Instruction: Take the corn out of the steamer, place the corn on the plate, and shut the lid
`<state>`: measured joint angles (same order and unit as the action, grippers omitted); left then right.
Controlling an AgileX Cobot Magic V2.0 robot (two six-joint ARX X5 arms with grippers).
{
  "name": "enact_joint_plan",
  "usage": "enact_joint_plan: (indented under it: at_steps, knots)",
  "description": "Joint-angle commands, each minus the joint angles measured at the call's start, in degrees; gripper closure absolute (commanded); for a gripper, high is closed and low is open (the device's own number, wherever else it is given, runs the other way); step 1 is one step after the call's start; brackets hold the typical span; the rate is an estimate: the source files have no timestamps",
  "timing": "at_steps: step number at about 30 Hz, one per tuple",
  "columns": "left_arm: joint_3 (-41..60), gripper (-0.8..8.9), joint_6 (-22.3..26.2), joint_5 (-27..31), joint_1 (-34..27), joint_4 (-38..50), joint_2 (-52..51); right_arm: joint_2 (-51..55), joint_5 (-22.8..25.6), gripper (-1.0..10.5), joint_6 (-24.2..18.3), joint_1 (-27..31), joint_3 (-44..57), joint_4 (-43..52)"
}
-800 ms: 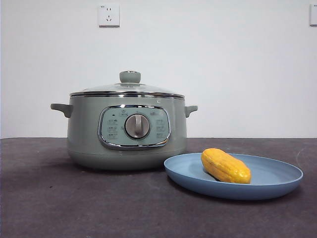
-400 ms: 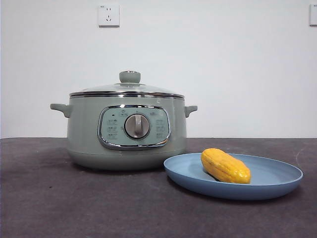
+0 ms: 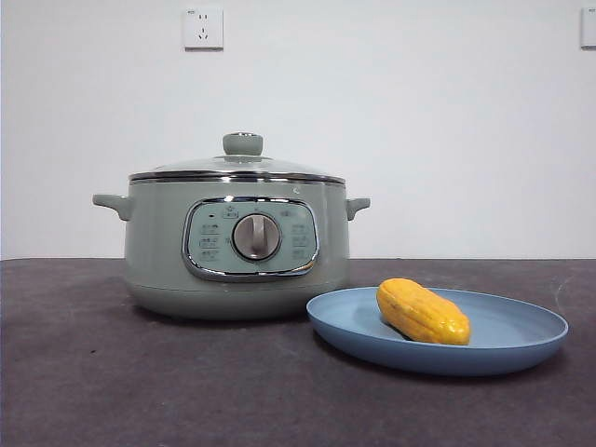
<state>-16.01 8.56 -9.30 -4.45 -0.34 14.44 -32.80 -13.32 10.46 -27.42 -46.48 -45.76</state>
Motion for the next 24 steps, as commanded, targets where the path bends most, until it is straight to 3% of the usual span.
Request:
enact_joint_plan:
  at_steps: [1,10,17,24]
  knots:
    - [5.1,8.17,-0.6,0.4,-0.2,0.9,-3.3,0.0,0.2,9.5,-0.4,-0.1,0.5,0.2]
    - [15.6,8.17,-3.7,2.4,-0.2,0.3,-12.9,0.0,0.2,9.5,-0.4,-0.1,0.5,0.2]
    - [15.8,8.17,-4.5,4.7,-0.2,-10.1,-14.3,0.0,0.2,9.5,-0.4,-0.1,0.5,0.2]
    - [15.8,8.17,-4.6,4.7,-0.2,-9.9,-14.3,0.0,0.2,9.5,-0.4,-0.1,0.5,0.2]
